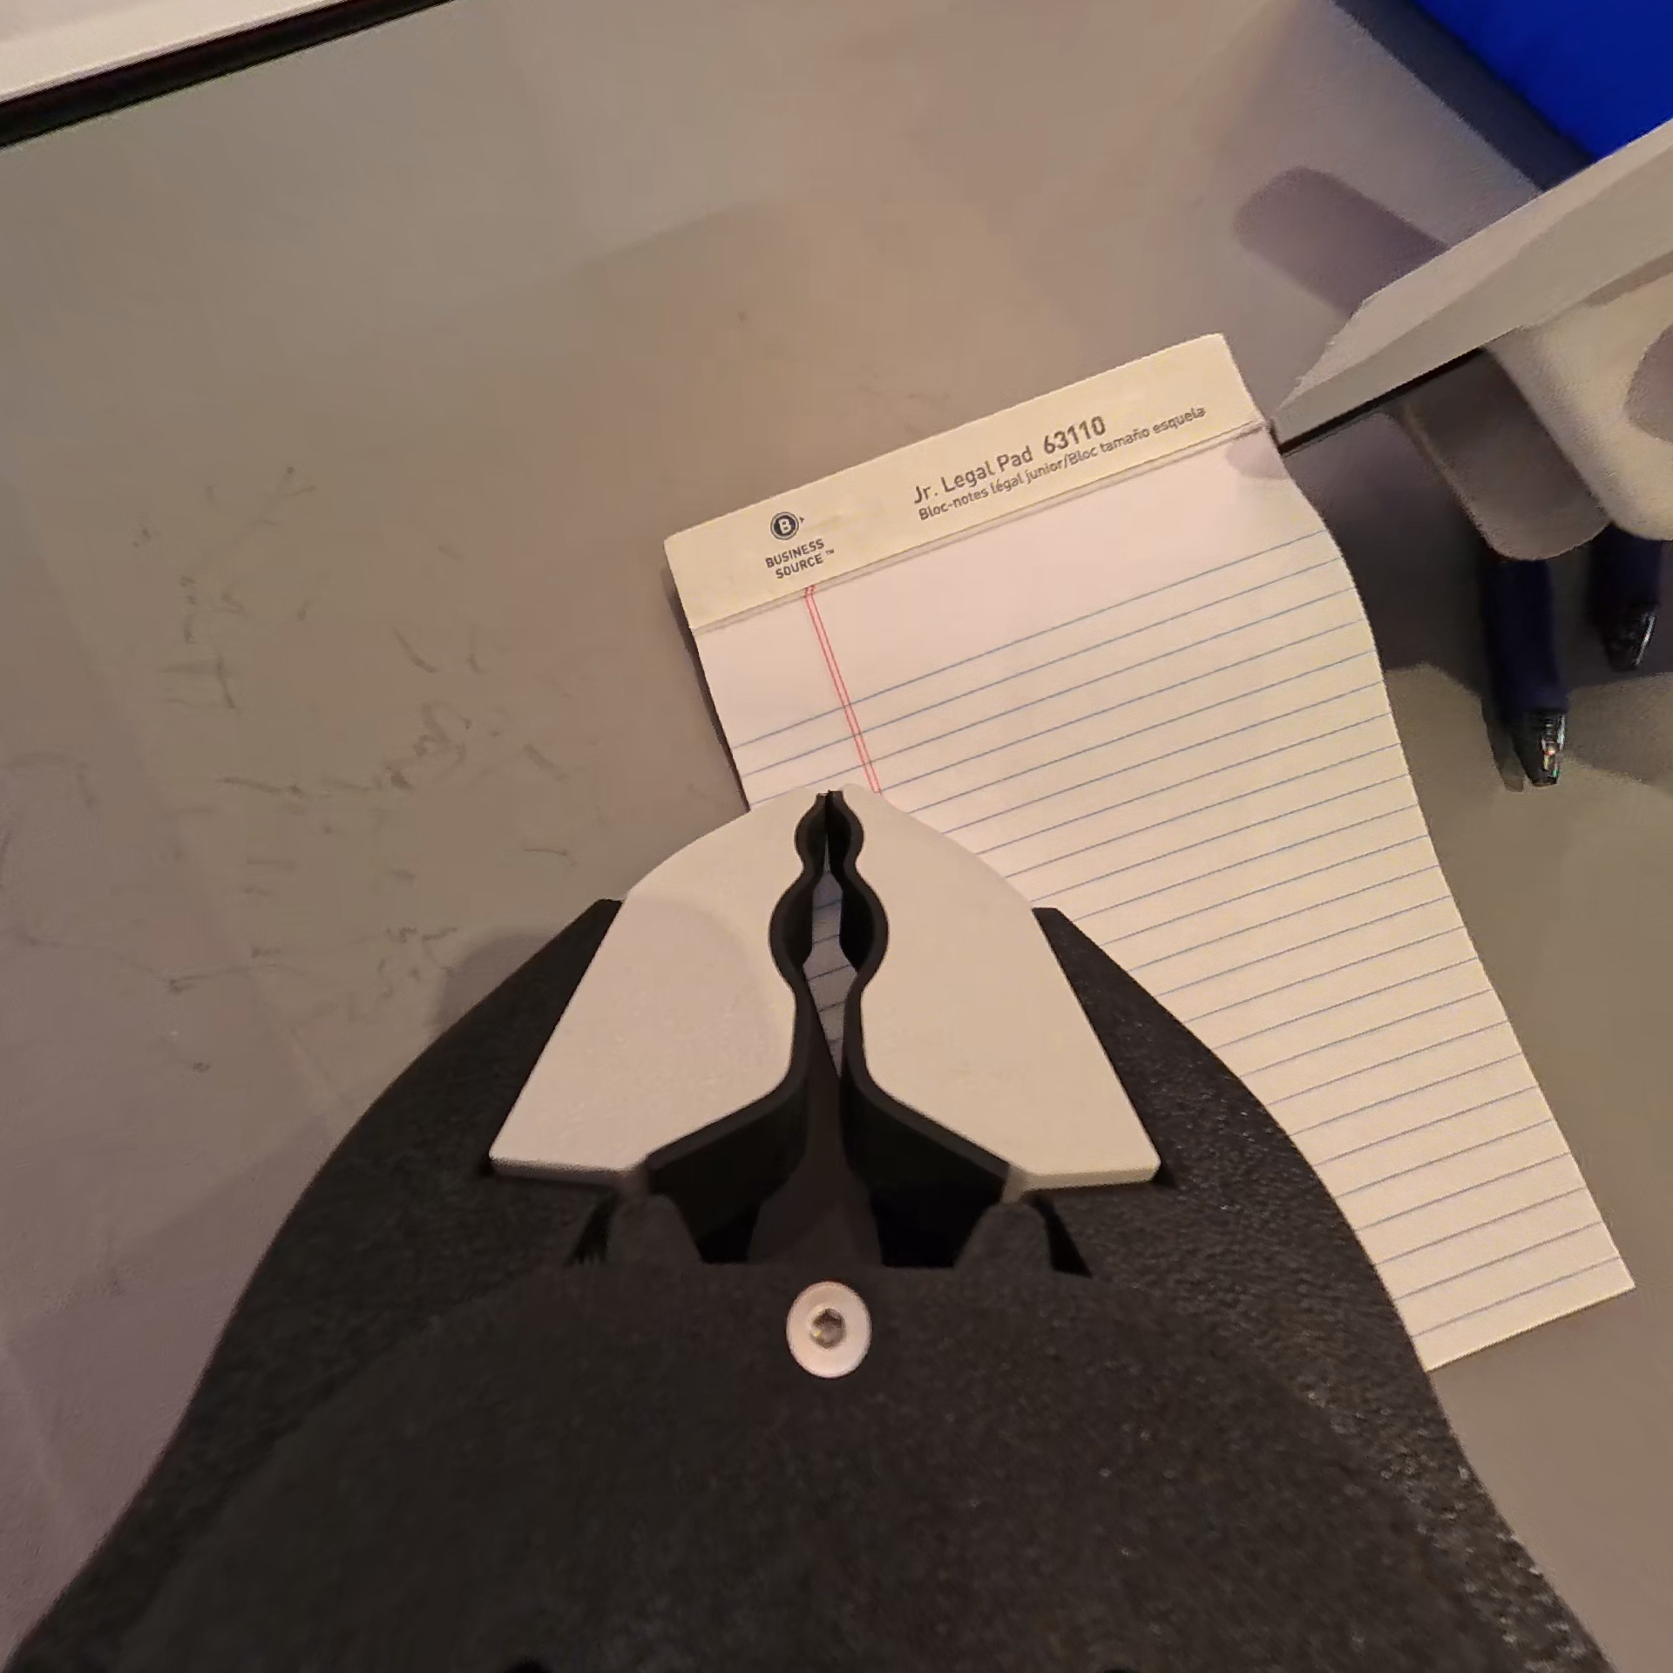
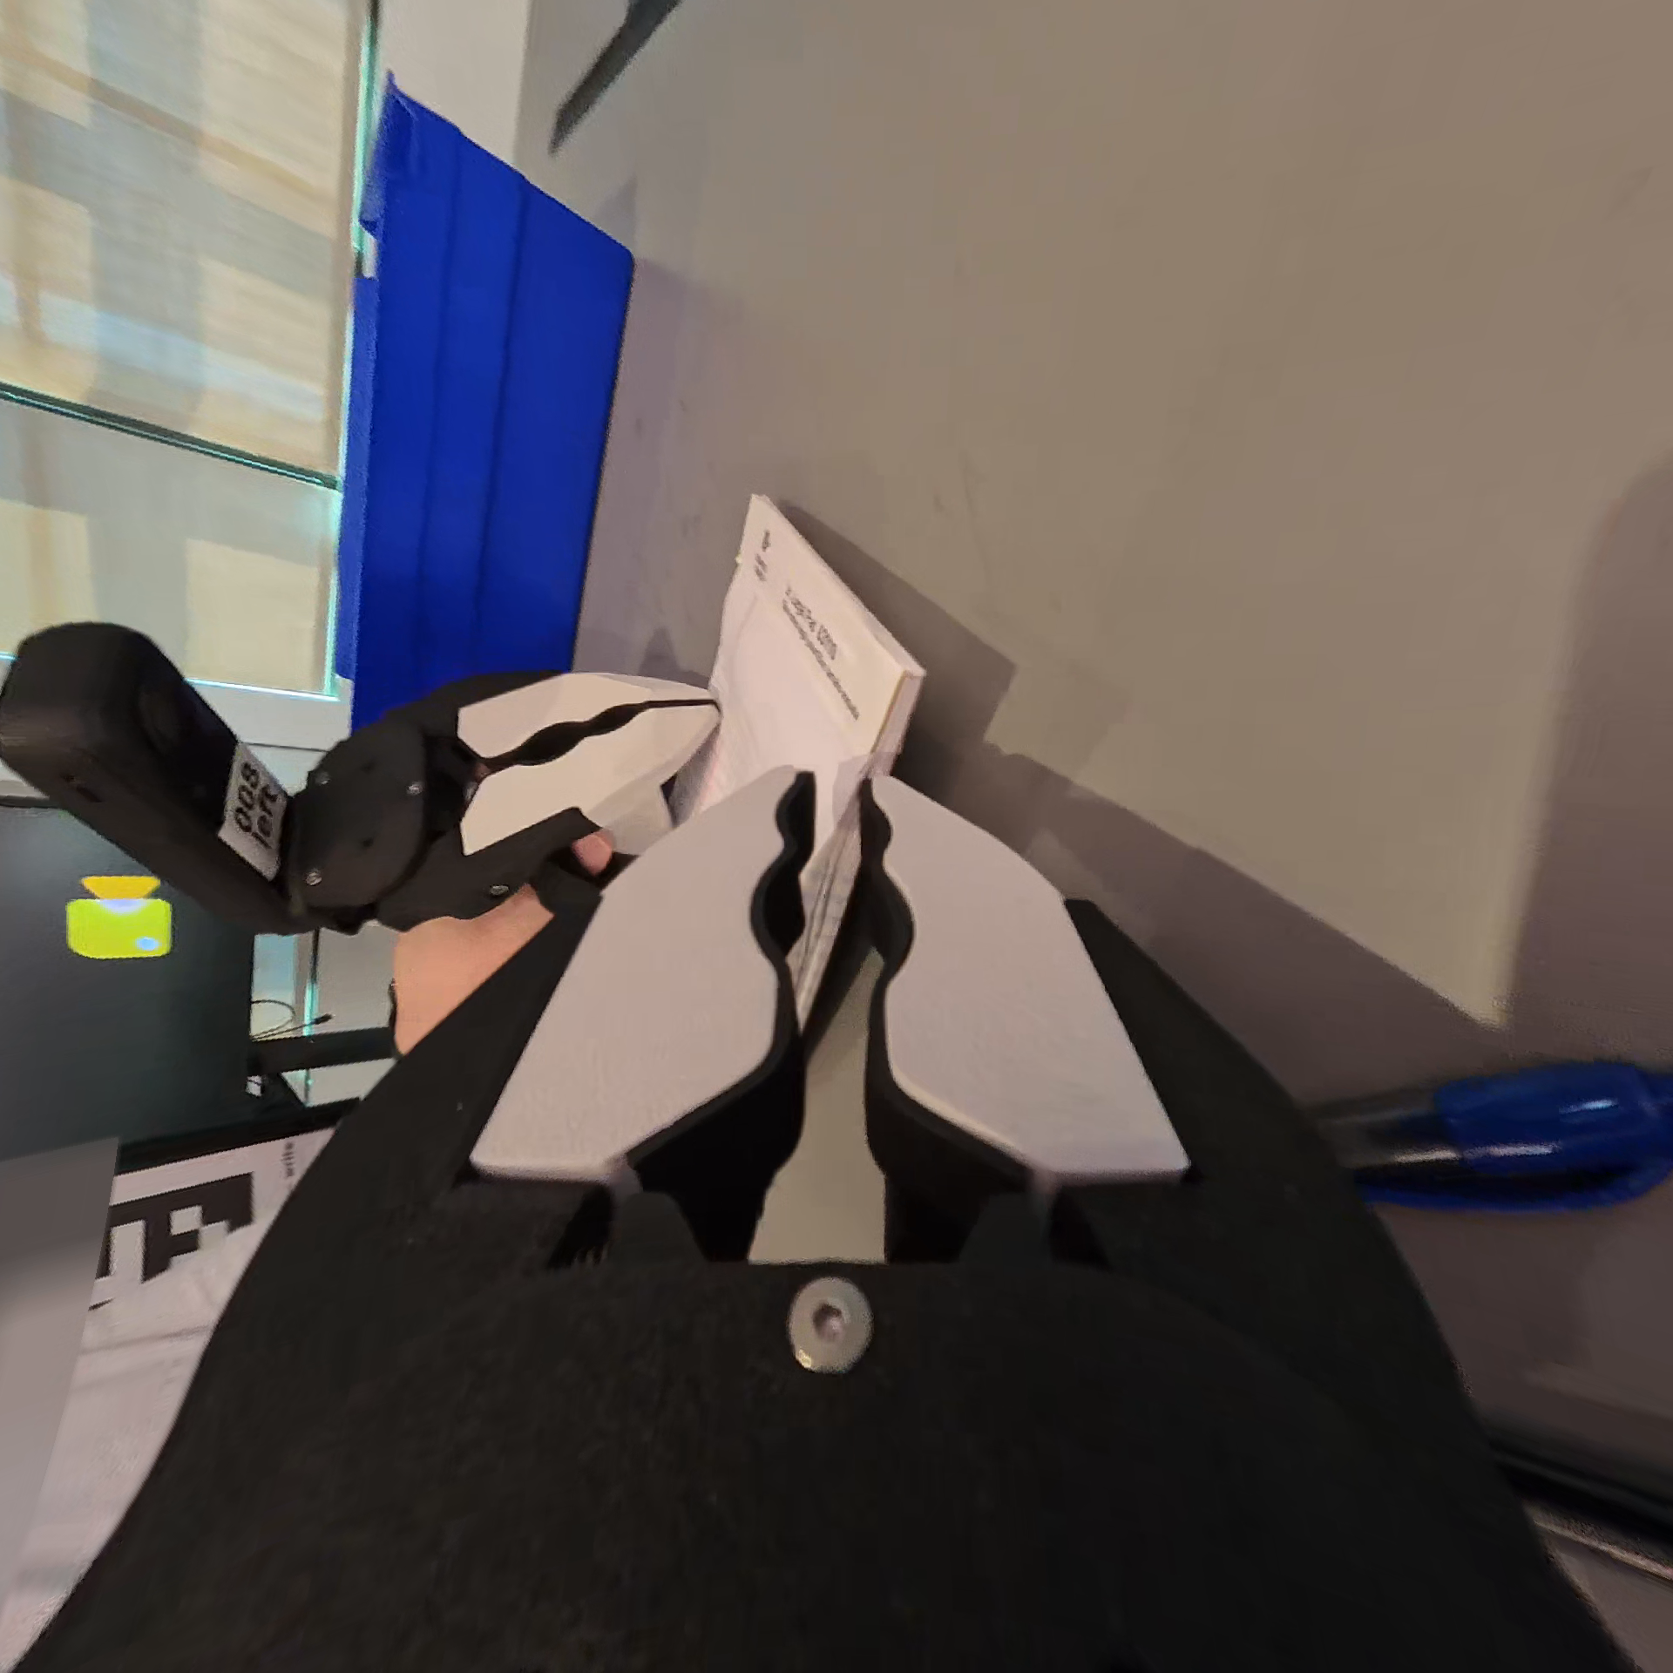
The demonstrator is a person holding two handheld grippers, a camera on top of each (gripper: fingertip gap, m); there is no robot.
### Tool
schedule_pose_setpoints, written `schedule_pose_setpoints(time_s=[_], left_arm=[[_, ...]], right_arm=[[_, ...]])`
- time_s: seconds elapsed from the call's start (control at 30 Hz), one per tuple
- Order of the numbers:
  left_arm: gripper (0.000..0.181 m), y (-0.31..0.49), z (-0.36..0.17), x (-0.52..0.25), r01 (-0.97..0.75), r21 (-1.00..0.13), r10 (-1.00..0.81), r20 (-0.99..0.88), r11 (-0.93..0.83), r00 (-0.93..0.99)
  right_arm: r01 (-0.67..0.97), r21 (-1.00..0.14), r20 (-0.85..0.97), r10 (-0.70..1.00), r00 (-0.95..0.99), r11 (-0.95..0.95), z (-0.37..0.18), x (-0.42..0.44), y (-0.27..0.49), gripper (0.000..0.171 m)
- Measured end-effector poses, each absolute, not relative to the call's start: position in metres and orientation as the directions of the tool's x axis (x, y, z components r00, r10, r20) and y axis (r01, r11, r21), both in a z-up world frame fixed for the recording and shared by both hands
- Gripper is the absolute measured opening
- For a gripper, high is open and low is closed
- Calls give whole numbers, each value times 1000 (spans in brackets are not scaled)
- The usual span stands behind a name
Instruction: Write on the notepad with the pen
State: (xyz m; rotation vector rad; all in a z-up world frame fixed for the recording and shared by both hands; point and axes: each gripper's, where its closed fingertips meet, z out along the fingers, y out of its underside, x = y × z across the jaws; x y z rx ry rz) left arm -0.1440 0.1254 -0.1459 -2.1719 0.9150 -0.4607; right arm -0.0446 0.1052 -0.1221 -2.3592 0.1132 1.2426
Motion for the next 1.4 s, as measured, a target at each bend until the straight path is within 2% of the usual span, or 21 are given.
schedule_pose_setpoints(time_s=[0.1,0.23,0.27,0.37,0.5,0.83,0.9,0.97,1.0,1.17,1.23,1.4], left_arm=[[0,125,-145,-143,-474,-740,-730,35,-478,683],[0,125,-145,-143,-472,-743,-730,33,-475,683],[0,125,-145,-143,-470,-743,-729,35,-476,684],[0,125,-145,-143,-467,-743,-726,37,-479,686],[0,125,-145,-143,-468,-743,-722,29,-478,691],[0,125,-145,-143,-463,-746,-719,31,-479,694],[0,125,-145,-143,-464,-745,-720,32,-479,693],[0,125,-145,-143,-461,-746,-720,35,-480,693],[0,126,-145,-143,-459,-747,-720,37,-480,693],[0,125,-145,-143,-453,-751,-720,44,-481,692],[0,125,-145,-143,-452,-752,-721,45,-480,692],[0,125,-145,-143,-442,-756,-728,65,-482,683]], right_arm=[[-287,-353,-812,139,567,-891,-120,-45,108,1],[-321,-296,-856,101,508,-900,-117,-45,108,2],[-309,-293,-848,96,522,-905,-120,-44,106,4],[-268,-262,-833,77,548,-927,-129,-45,97,26],[-235,-176,-864,35,503,-956,-132,-57,80,32],[-236,-174,-850,26,526,-956,-133,-60,69,36],[-268,-212,-855,46,517,-940,-128,-58,73,28],[-302,-249,-869,74,489,-920,-121,-57,78,7],[-312,-257,-876,84,475,-915,-119,-57,80,3],[-306,-217,-897,66,437,-927,-124,-68,81,18],[-304,-234,-892,80,445,-924,-123,-68,83,5],[-280,-252,-894,112,434,-926,-117,-70,83,1]])
